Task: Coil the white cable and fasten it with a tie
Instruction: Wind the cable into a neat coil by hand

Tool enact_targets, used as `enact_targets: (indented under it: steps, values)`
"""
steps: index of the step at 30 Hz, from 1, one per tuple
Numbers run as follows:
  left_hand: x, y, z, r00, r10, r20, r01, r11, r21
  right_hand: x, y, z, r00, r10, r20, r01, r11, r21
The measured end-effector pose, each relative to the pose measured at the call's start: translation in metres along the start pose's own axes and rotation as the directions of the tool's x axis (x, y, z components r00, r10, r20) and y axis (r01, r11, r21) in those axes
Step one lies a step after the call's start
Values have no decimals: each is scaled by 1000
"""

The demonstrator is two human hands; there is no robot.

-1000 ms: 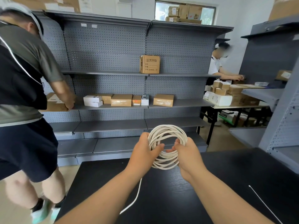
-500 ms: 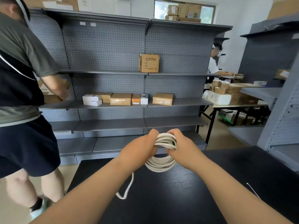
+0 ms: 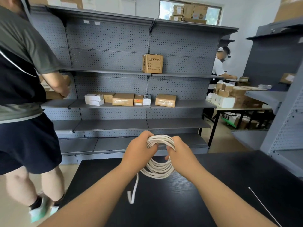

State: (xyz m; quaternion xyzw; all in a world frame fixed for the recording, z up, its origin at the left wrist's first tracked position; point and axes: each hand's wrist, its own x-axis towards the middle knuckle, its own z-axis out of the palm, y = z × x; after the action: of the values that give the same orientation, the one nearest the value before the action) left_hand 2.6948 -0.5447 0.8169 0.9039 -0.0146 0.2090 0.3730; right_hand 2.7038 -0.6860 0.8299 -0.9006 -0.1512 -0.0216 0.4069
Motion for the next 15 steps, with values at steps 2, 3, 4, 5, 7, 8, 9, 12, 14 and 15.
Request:
enact_targets:
  steps: [2, 3, 4, 5, 7, 8, 9, 12, 14, 15]
  values:
    - [-1, 2, 2, 995, -96, -23, 90, 980, -175, -1, 0, 4, 997, 55, -60, -49, 993, 108]
    - [-2, 4, 3, 990, -140, -18, 131, 955, -266, -1, 1, 5, 992, 87, -88, -70, 982, 174]
    - [-4, 5, 3, 984, -180, -1, 168, 919, -358, -1, 1, 7, 986, 122, -111, -92, 965, 244]
    - [-5, 7, 3, 977, -212, 24, 201, 877, -436, -1, 0, 9, 979, 157, -127, -111, 945, 309]
    - [-6, 8, 3, 971, -234, 56, 231, 839, -492, -1, 1, 11, 970, 197, -144, -128, 913, 387]
    - [-5, 8, 2, 974, -220, 52, 219, 864, -454, 0, 2, 11, 969, 205, -137, -133, 904, 406]
    - [-4, 7, 2, 981, -191, 41, 192, 907, -375, 1, 3, 10, 971, 207, -118, -140, 896, 422]
    - [-2, 6, 1, 996, -91, 16, 93, 988, -122, 3, 6, 5, 980, 199, -33, -162, 874, 458]
    - [-1, 7, 0, 999, -45, 13, 45, 998, -51, 5, 6, 1, 980, 198, -3, -174, 872, 457]
    - [-1, 8, -1, 1000, -21, 12, 21, 1000, -18, 5, 7, -1, 981, 194, -2, -172, 879, 445]
